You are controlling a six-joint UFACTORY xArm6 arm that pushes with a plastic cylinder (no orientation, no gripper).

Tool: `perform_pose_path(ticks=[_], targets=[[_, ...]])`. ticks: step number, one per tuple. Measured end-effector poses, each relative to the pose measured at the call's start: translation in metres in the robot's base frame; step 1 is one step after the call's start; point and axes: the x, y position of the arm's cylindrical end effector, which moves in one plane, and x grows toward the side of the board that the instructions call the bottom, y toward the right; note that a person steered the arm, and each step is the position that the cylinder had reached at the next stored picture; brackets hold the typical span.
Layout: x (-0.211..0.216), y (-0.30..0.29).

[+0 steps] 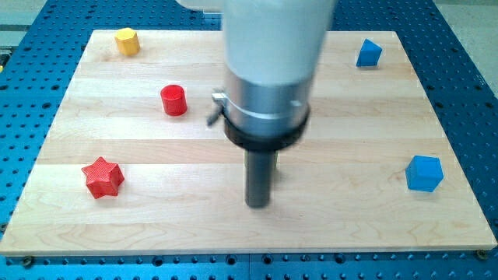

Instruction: Merge the green blocks with each other

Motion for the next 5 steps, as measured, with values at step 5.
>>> perform_pose_path(ticks=[5], targets=[[-0.062,0.045]])
